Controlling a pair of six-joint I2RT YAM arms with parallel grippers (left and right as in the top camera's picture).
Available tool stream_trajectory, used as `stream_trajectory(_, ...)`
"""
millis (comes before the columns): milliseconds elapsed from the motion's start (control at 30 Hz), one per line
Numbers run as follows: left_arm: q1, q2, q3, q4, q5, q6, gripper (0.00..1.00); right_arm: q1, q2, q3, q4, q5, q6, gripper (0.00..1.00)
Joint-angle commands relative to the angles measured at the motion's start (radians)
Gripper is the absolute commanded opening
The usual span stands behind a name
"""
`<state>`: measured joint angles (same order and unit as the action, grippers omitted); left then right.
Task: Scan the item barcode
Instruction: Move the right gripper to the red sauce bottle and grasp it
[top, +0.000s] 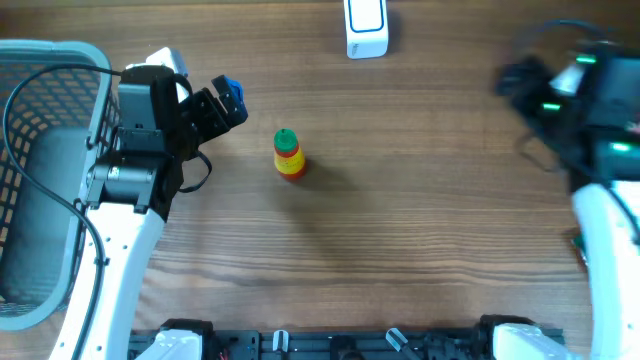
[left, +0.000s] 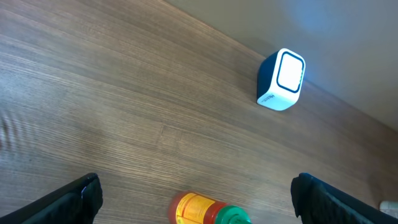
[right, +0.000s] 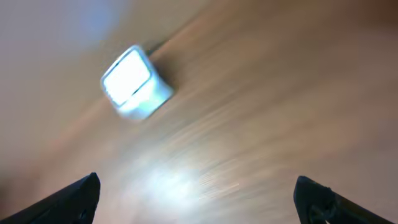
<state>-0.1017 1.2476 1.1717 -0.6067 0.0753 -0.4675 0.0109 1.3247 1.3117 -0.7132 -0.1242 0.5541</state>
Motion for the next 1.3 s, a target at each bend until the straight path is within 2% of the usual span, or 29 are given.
stream_trajectory(0,0.006,0.004,0.003,0.003,-0.01,0.019,1.0,0.216,0.089,0.002,0.059,-0.054,-0.242,1.0)
stream_trajectory(100,0.006,0.004,0.003,0.003,-0.01,0.019,1.0,0.291,0.176,0.002,0.083,-0.082,-0.246,1.0)
stream_trajectory(133,0.006,0.004,0.003,0.003,-0.01,0.019,1.0,0.304,0.206,0.002,0.09,-0.14,-0.292,1.0)
stream_trajectory(200,0.006,0.004,0.003,0.003,-0.01,0.019,1.0,0.321,0.254,0.002,0.119,-0.359,-0.472,1.0)
stream_trajectory(233,0.006,0.004,0.003,0.003,-0.01,0.019,1.0,0.331,0.283,0.002,0.135,-0.539,-0.602,1.0)
stream_trajectory(333,0.006,0.004,0.003,0.003,-0.01,0.019,1.0,0.34,0.34,0.002,0.137,-0.773,-0.824,1.0)
stream_trajectory(500,0.006,0.004,0.003,0.003,-0.01,0.019,1.0,0.341,0.479,0.002,0.16,-0.831,-0.94,1.0)
stream_trajectory(600,0.006,0.004,0.003,0.003,-0.01,0.019,1.0,0.341,0.548,0.002,0.126,-1.016,-1.129,0.98)
stream_trajectory(700,0.006,0.004,0.003,0.003,-0.01,0.019,1.0,0.35,0.601,0.002,0.132,-1.156,-1.226,0.97)
stream_trajectory(767,0.006,0.004,0.003,0.003,-0.01,0.019,1.0,0.362,0.62,0.002,0.186,-1.151,-1.231,0.88)
stream_trajectory(800,0.006,0.004,0.003,0.003,-0.01,0.019,1.0,0.369,0.626,0.002,0.223,-1.139,-1.226,1.0)
stream_trajectory(900,0.006,0.004,0.003,0.003,-0.01,0.019,1.0,0.399,0.632,0.002,0.323,-0.97,-1.151,1.0)
stream_trajectory(967,0.006,0.004,0.003,0.003,-0.01,0.019,1.0,0.431,0.632,0.002,0.362,-0.865,-1.155,1.0)
stream_trajectory(1267,0.006,0.004,0.003,0.003,-0.01,0.019,1.0,0.508,0.653,0.002,0.546,-0.759,-1.153,1.0)
